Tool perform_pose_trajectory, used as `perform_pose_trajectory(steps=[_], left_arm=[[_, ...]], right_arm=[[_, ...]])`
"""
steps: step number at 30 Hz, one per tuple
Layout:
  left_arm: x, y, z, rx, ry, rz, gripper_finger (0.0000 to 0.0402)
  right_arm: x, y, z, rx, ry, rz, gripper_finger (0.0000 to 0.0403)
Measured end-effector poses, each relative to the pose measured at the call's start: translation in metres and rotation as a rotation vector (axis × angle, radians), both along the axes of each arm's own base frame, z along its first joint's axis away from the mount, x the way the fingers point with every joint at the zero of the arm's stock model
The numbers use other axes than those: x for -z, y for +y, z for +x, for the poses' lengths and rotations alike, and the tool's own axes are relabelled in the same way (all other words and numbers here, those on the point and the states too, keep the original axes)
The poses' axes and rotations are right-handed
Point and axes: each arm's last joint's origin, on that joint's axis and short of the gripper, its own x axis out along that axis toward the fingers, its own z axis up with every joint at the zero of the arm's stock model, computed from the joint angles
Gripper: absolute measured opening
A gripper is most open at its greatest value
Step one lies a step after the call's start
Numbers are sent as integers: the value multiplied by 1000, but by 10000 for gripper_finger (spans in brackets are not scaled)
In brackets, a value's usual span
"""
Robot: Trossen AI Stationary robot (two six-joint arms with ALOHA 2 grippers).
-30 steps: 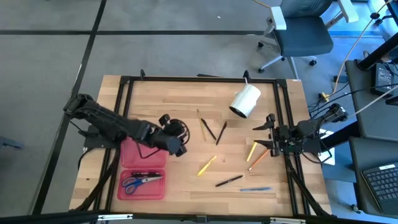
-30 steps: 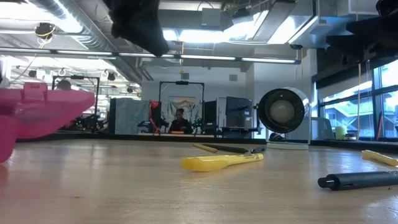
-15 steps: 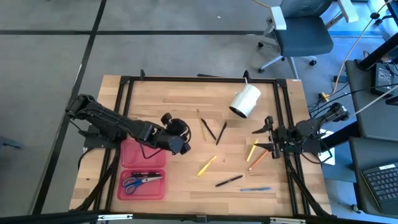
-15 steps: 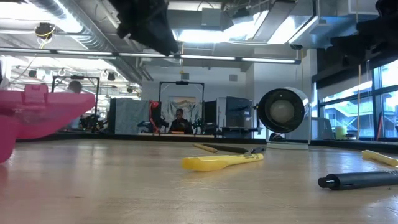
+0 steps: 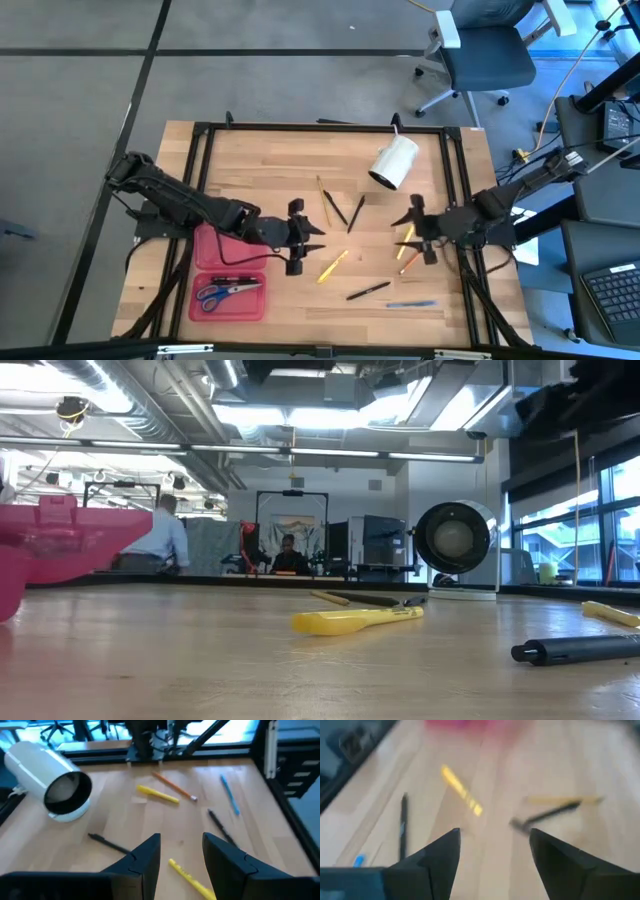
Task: Pick & place school supplies into a supply box
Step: Put the orange pencil into the red supply box
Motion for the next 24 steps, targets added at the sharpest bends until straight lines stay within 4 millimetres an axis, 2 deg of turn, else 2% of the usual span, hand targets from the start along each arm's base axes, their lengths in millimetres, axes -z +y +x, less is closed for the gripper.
perform_pose_trajectory(steps=[3, 6, 12, 15, 17, 20, 24], left_arm=[[11, 3, -2, -28, 12, -11, 139], [38, 6, -13, -38, 28, -43, 139], [56, 19, -44, -26, -135, -132, 139], [57, 24, -56, 0, -234, -117, 139], [58, 26, -62, 9, -285, -99, 139], [59, 27, -63, 10, -312, -81, 139], [59, 27, -63, 12, -305, -46, 139]], right_arm=[[2, 13, 11, 1, 174, 9, 242], [1, 26, 20, -4, 260, -12, 242], [11, 49, 30, -41, 371, -63, 242], [28, 60, 32, -83, 476, -68, 242], [37, 65, 33, -46, 538, -30, 242], [48, 68, 35, 28, 628, 37, 242], [56, 71, 37, 43, 671, 50, 242]])
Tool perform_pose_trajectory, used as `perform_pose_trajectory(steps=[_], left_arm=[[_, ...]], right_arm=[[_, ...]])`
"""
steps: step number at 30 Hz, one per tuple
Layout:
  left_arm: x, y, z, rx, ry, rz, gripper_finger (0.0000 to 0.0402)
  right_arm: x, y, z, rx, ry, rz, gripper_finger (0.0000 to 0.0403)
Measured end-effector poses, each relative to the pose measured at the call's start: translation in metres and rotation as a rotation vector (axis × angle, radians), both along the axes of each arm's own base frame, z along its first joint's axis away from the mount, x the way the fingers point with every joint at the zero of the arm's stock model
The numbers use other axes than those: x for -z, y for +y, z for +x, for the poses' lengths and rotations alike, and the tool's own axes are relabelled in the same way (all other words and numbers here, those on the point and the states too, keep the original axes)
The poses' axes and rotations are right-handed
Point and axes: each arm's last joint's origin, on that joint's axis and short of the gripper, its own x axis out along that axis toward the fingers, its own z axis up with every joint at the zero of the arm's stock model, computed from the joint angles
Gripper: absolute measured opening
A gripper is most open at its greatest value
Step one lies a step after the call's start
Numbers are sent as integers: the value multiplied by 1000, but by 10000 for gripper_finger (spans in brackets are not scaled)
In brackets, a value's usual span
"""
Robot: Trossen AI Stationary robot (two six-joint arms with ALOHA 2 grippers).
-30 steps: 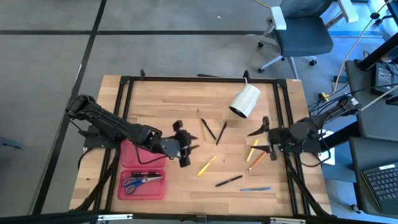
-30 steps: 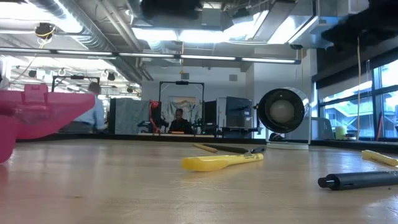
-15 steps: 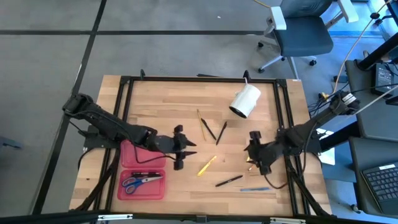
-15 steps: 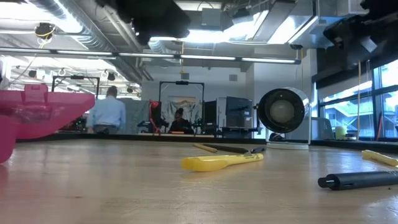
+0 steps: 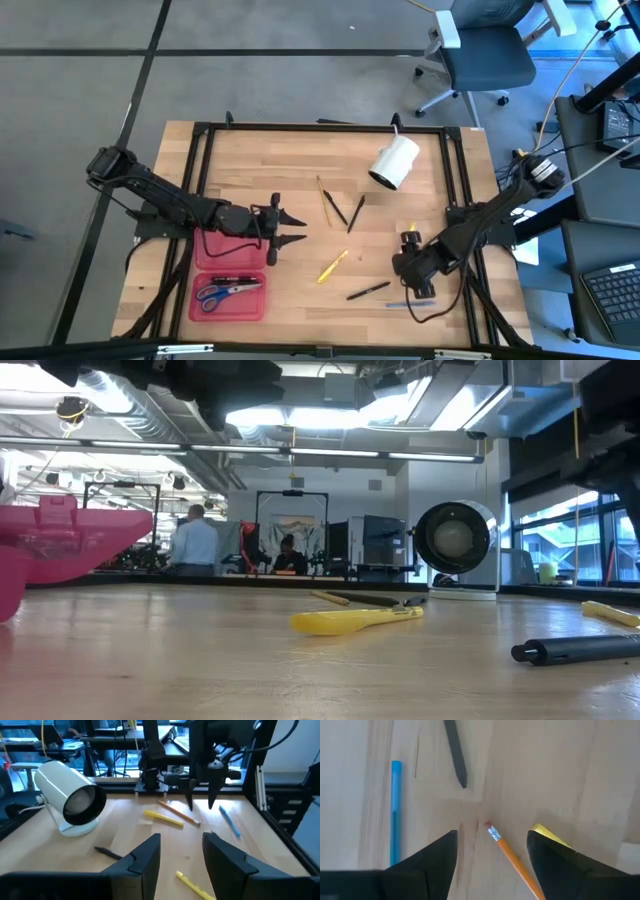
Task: Pick & place school supplies into a supply box
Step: Put the orange pencil into the red supply box
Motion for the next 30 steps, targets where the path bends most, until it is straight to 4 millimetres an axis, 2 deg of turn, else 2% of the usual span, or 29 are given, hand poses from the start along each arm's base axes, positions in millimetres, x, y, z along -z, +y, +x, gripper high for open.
perform_pose_trajectory(steps=[8, 17, 30], left_arm=[[0, 0, 0, -1, 1, 14, 139], [0, 0, 0, -2, 2, 32, 139], [0, 1, 0, -9, 4, 83, 139]], right_arm=[[10, 3, 4, 66, 33, -5, 242], [25, 5, 7, -105, 72, -86, 242], [43, 8, 11, -186, 112, -146, 242]])
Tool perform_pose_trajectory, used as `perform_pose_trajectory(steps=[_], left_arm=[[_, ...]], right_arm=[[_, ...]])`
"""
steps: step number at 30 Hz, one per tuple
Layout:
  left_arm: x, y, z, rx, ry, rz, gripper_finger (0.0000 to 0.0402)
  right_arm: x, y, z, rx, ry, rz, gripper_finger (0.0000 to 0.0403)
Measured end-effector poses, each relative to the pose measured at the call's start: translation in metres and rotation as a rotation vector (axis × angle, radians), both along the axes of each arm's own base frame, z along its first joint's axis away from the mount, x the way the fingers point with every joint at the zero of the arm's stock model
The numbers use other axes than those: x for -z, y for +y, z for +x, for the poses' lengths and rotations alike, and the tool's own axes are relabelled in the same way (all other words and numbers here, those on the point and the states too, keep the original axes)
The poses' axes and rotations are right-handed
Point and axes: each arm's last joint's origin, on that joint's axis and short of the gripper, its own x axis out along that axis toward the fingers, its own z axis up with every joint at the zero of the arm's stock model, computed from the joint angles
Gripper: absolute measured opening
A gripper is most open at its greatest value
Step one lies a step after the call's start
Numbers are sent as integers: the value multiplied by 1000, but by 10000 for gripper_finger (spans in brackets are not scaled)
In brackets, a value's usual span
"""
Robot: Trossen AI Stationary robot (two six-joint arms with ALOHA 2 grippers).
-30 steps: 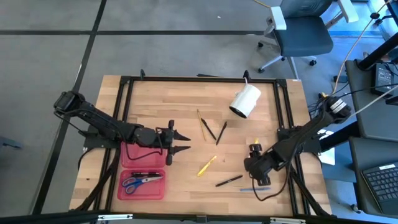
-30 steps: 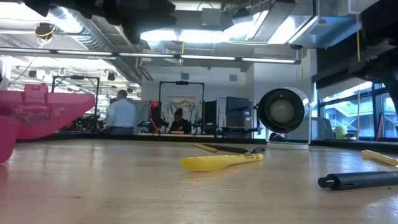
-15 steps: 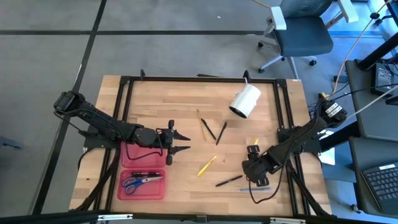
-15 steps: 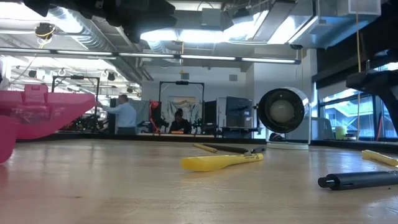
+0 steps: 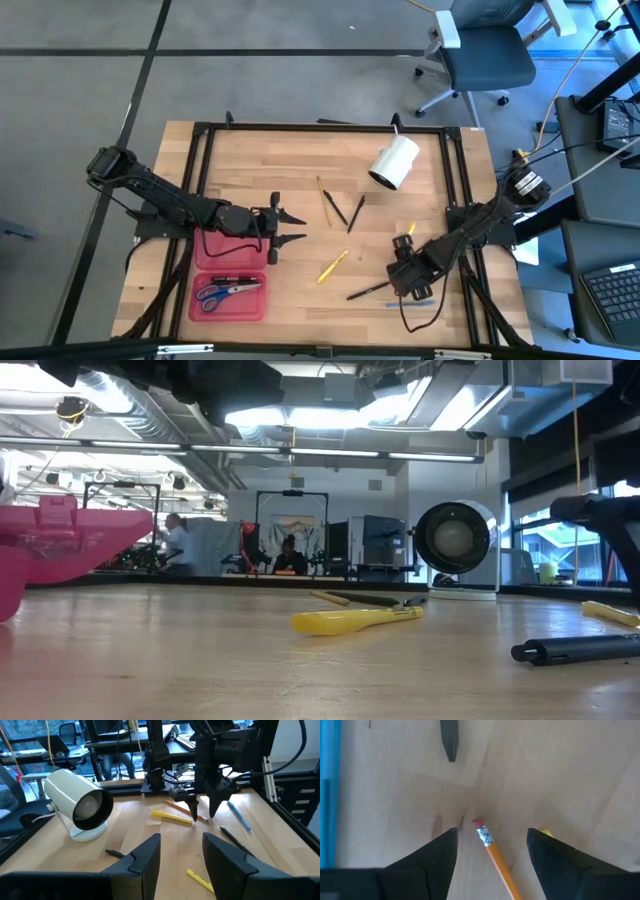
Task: Pick & place school supplies into a supply box
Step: Put the orange pencil into the red supply box
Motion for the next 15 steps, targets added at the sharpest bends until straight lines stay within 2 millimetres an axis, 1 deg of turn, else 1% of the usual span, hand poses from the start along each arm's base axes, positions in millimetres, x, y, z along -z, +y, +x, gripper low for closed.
perform_pose_trajectory(steps=[8, 11, 15], left_arm=[[0, 0, 0, 0, 0, 0, 139], [0, 0, 0, 0, 1, 1, 139], [0, 0, 0, 4, 2, 17, 139]], right_arm=[[5, 2, 2, -99, 10, -19, 236], [5, 2, 2, -106, 13, -8, 216], [6, 3, 2, -108, 22, 12, 177]])
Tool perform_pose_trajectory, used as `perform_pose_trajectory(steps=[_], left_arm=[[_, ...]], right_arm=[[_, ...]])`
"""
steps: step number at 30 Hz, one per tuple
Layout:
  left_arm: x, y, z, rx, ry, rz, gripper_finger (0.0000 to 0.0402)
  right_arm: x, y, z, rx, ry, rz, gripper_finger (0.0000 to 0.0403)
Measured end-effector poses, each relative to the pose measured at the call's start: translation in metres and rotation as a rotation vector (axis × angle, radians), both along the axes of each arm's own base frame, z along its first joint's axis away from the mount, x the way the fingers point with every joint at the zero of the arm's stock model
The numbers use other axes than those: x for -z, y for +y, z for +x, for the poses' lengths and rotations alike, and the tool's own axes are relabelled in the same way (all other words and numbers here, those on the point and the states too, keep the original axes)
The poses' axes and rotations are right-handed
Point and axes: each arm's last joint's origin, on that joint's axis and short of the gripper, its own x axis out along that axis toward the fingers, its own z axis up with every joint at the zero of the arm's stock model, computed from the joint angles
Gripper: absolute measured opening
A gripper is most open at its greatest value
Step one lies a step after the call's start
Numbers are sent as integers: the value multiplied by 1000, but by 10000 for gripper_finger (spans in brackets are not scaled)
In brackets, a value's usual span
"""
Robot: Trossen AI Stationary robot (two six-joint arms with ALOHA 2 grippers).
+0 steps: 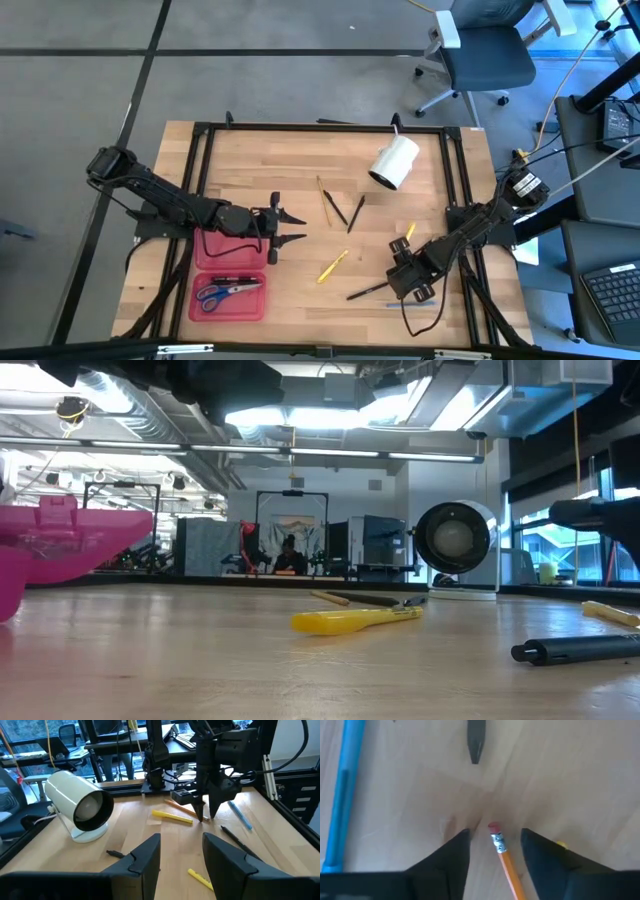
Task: Pick & place school supplies into a supply box
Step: Put the orange pencil into the red supply box
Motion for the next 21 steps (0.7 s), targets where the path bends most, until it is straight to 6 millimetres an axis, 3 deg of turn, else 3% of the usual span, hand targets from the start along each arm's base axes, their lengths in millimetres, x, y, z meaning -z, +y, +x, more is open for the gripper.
perform_pose_trajectory(steps=[9, 21], left_arm=[[0, 0, 0, 0, 0, 0, 139], [0, 0, 0, 0, 1, 0, 139]], right_arm=[[0, 1, 1, -23, -3, 18, 118], [1, 1, 1, -48, -7, 13, 107]])
